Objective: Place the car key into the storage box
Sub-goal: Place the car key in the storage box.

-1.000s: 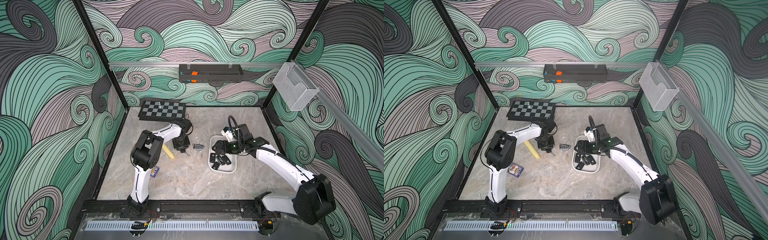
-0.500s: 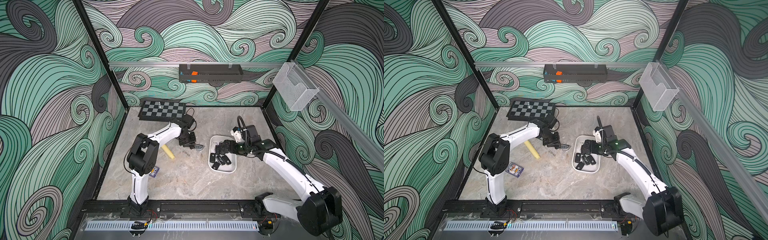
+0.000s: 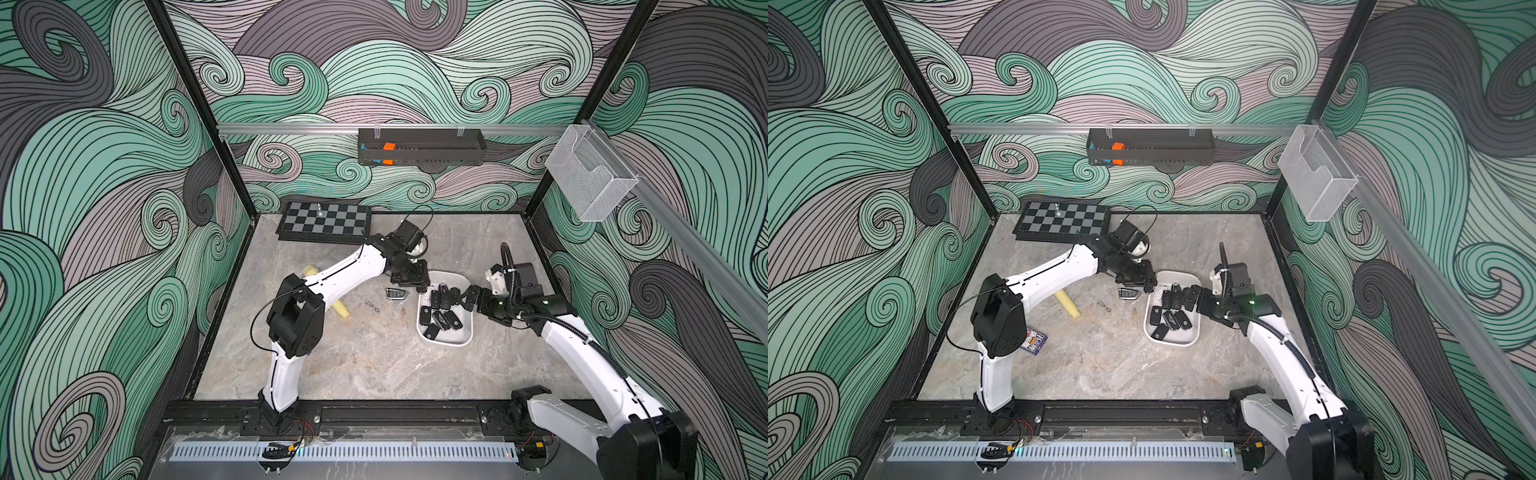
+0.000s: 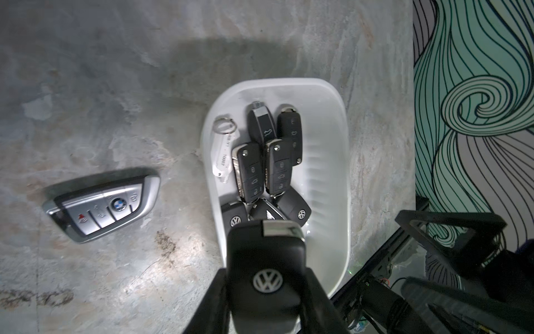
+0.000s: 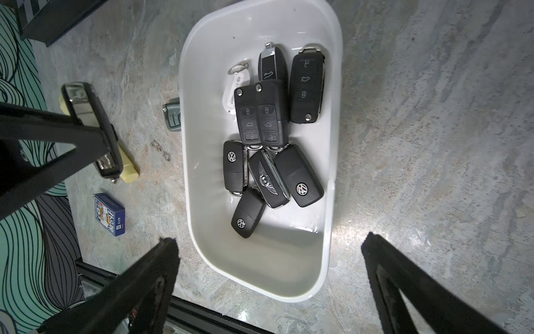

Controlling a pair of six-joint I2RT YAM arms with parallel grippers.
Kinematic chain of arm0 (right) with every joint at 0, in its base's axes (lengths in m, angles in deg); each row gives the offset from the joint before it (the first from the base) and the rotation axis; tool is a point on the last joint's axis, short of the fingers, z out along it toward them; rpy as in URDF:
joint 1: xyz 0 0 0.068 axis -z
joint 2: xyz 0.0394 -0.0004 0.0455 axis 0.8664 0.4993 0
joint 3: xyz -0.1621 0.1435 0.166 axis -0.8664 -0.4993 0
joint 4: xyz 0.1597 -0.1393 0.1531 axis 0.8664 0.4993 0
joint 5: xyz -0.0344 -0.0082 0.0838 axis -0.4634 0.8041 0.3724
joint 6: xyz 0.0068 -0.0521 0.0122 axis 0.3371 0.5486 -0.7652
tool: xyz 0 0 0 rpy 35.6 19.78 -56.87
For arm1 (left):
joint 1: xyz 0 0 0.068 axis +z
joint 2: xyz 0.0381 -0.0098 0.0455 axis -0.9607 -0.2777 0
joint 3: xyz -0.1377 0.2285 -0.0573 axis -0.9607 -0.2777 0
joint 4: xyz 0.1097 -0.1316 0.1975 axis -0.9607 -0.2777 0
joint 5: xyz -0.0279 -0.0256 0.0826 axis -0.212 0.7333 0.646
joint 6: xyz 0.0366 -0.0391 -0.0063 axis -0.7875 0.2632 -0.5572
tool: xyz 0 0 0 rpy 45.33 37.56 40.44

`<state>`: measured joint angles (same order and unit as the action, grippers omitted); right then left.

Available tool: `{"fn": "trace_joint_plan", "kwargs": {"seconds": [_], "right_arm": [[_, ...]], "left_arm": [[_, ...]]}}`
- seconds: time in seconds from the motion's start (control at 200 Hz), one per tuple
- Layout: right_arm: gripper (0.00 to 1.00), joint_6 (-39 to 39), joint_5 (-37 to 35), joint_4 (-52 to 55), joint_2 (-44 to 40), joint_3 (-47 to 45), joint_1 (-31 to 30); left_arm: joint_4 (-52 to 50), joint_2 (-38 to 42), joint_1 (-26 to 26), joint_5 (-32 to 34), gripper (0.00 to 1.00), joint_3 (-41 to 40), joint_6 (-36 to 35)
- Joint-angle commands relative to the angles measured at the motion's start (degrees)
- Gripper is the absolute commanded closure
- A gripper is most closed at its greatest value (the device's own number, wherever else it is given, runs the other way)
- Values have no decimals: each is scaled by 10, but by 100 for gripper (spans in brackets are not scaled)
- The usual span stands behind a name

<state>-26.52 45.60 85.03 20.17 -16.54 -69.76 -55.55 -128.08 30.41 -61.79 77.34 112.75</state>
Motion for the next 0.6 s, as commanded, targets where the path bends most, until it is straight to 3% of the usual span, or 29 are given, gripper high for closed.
{"fn": "trace_joint_plan", "kwargs": {"seconds": [0.0, 0.285, 0.595], "right_arm": [[1, -26, 11, 11, -13, -4, 3], [1, -41, -8, 18, -49, -22, 3], [1, -42, -11, 18, -67, -37, 3]], "left_arm": [[-59, -41, -20, 6, 73, 45, -44], [-157, -143, -61, 60, 73, 170, -72], [-193, -218, -66, 82, 72, 235, -69]]}}
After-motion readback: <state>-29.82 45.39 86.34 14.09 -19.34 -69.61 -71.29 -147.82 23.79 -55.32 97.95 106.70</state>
